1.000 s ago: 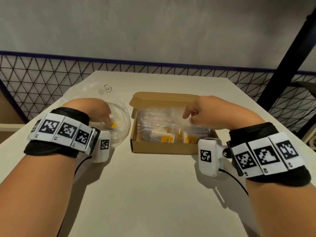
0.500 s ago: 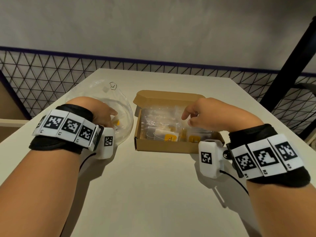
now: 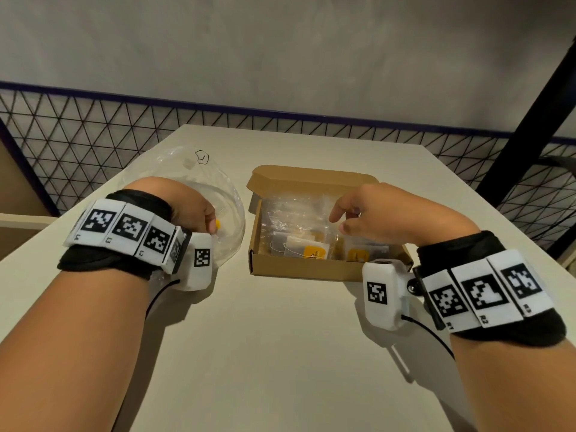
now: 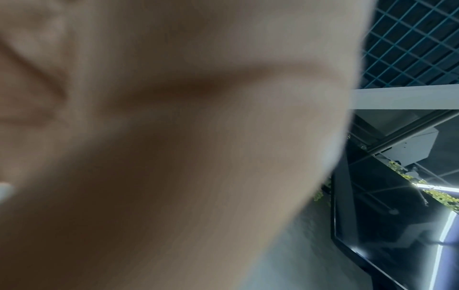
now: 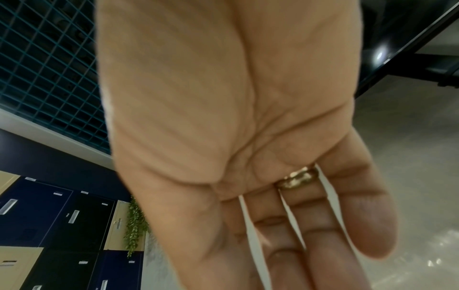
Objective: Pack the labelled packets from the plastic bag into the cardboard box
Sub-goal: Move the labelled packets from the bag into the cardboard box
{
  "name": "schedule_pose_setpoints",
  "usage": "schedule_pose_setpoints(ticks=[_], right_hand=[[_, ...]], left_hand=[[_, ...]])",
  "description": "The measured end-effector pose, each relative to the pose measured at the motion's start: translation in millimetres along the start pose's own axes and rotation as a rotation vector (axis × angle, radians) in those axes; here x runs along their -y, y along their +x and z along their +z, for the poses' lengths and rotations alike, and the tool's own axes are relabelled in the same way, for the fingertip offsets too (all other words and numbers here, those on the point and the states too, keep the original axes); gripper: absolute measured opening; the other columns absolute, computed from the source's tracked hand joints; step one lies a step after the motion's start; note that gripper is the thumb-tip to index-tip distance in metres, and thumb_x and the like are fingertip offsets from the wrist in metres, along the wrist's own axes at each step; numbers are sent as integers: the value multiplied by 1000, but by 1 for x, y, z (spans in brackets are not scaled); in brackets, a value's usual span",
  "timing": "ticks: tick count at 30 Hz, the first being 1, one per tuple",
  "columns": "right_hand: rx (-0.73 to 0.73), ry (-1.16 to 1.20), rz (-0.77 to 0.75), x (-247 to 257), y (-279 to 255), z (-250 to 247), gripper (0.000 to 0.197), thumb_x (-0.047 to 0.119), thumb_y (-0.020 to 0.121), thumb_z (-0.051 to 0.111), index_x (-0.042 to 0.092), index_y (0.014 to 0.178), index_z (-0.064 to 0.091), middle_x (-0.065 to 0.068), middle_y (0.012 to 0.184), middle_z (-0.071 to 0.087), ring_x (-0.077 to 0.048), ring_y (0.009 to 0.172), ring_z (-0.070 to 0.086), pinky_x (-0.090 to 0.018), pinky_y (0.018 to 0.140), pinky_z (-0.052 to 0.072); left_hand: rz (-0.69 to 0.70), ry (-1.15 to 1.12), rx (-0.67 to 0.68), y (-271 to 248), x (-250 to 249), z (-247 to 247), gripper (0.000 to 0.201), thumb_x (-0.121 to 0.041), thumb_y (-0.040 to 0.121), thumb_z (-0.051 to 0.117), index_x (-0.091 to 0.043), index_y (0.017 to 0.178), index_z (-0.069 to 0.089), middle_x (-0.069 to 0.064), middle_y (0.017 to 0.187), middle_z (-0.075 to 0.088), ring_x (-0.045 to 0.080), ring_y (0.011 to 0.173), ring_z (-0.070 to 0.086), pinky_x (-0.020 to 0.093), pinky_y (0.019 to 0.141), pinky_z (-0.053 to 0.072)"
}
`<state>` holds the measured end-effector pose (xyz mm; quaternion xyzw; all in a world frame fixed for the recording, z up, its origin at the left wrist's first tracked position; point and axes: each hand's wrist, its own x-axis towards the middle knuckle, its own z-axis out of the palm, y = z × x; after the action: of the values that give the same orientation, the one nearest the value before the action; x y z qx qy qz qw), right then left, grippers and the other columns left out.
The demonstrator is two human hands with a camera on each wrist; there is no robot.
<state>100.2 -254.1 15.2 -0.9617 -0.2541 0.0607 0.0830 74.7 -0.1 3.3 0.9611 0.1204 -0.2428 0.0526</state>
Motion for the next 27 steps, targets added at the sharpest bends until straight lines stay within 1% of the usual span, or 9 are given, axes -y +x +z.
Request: schedule_pose_setpoints(ticks=[5, 8, 11, 14, 18, 21, 23, 25, 27], right_hand=[[4, 8, -9, -1, 1, 0, 26, 22, 88, 57, 30, 113, 62, 12, 88, 51, -12, 88, 53, -23, 74, 42], [1, 14, -15, -2, 1, 1, 25, 22, 88, 57, 30, 112, 62, 16, 81, 48, -10, 84, 52, -22, 68, 41], [-9, 11, -23, -3, 2, 1, 24, 23, 88, 57, 30, 110, 62, 17, 79, 48, -8, 79, 51, -22, 67, 40], [-4, -5, -30, -2, 3, 2, 24, 25, 87, 57, 32, 109, 63, 18, 79, 49, -9, 82, 53, -26, 74, 45], [5, -18, -31, 0, 3, 3, 23, 27, 87, 57, 34, 109, 62, 17, 79, 51, -10, 83, 54, -29, 78, 48], [11, -18, -28, 1, 3, 2, 23, 28, 87, 57, 35, 109, 62, 17, 80, 51, -11, 85, 55, -29, 79, 49], [13, -18, -28, 2, 2, 2, 23, 28, 87, 57, 35, 108, 62, 18, 80, 50, -11, 85, 54, -29, 79, 49], [10, -20, -31, 2, 2, 2, 23, 27, 87, 57, 35, 108, 62, 18, 79, 50, -10, 83, 53, -28, 77, 47], [8, -21, -36, 3, 2, 2, 23, 27, 87, 56, 34, 109, 62, 18, 79, 49, -9, 82, 52, -27, 75, 46]], left_hand=[[-38, 71, -86, -1, -2, 0, 28, -28, 90, 57, -17, 116, 54, -8, 81, 52, 7, 67, 46, 18, 60, 39], [-45, 32, -102, 0, 1, 1, 36, -33, 87, 61, -20, 119, 53, -4, 97, 60, 14, 79, 52, 28, 79, 47], [-23, -2, -93, 1, 1, 1, 39, -33, 87, 61, -23, 123, 51, -1, 107, 63, 18, 88, 56, 33, 90, 48], [13, 89, -31, 3, 0, 1, 52, -39, 90, 53, -34, 139, 35, -1, 126, 58, 21, 114, 53, 35, 105, 40], [22, 266, 17, 11, 1, 2, 60, -43, 94, 45, -43, 146, 14, -5, 147, 38, 21, 136, 31, 39, 114, 24], [55, 256, 62, 12, 2, 2, 52, -30, 97, 45, -42, 143, 25, -4, 146, 38, 20, 132, 36, 32, 110, 26], [52, 148, 83, 12, 2, 2, 43, -20, 93, 52, -34, 133, 44, -3, 124, 53, 17, 111, 51, 27, 95, 42], [40, 12, 64, 7, 0, 2, 19, -17, 90, 57, -24, 107, 56, -6, 93, 56, 11, 83, 53, 21, 71, 44], [39, -8, -3, 5, 0, 2, 8, -23, 90, 58, -18, 96, 57, -5, 85, 57, 12, 76, 52, 22, 73, 42]])
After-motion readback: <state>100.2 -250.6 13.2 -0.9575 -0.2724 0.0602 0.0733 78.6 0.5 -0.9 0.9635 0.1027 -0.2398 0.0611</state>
